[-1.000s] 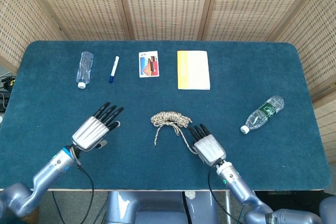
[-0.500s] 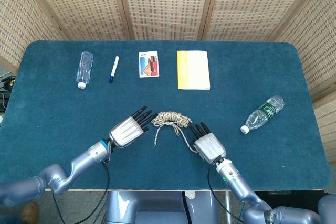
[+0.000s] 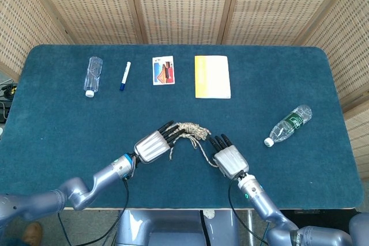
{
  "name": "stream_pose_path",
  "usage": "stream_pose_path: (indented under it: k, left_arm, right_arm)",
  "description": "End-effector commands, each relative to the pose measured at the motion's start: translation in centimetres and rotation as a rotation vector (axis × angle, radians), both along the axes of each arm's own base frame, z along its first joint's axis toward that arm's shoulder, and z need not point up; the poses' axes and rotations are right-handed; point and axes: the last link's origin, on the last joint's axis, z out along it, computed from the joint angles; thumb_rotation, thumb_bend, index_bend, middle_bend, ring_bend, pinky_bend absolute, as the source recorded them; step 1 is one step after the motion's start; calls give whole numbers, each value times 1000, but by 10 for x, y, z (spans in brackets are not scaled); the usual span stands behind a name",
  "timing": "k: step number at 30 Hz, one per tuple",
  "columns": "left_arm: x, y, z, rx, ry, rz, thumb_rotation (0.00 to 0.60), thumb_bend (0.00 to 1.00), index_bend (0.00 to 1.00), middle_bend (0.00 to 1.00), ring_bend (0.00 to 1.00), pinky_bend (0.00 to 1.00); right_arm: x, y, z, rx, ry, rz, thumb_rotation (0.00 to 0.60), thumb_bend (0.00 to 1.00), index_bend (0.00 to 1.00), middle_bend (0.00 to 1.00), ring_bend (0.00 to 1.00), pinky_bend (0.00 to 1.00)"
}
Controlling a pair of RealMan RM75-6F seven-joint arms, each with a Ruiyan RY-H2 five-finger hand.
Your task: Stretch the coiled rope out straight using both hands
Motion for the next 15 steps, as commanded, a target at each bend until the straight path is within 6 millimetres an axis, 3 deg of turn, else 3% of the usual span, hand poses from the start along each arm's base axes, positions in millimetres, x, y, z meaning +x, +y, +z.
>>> stream_pose_path:
  k: [1,15]
  left_arm:
    - [1,-1,-6,-7,22,-15,600,300,528,0,0,0]
    - [16,-4,-30,-47,54,-24,600,318,528,0,0,0]
  right_arm:
    - [0,-1,0,0,-2,-4,600,392,605,0,0,0]
    - [-6,-6,0,-3,-27,-35,600,392,606,0,0,0]
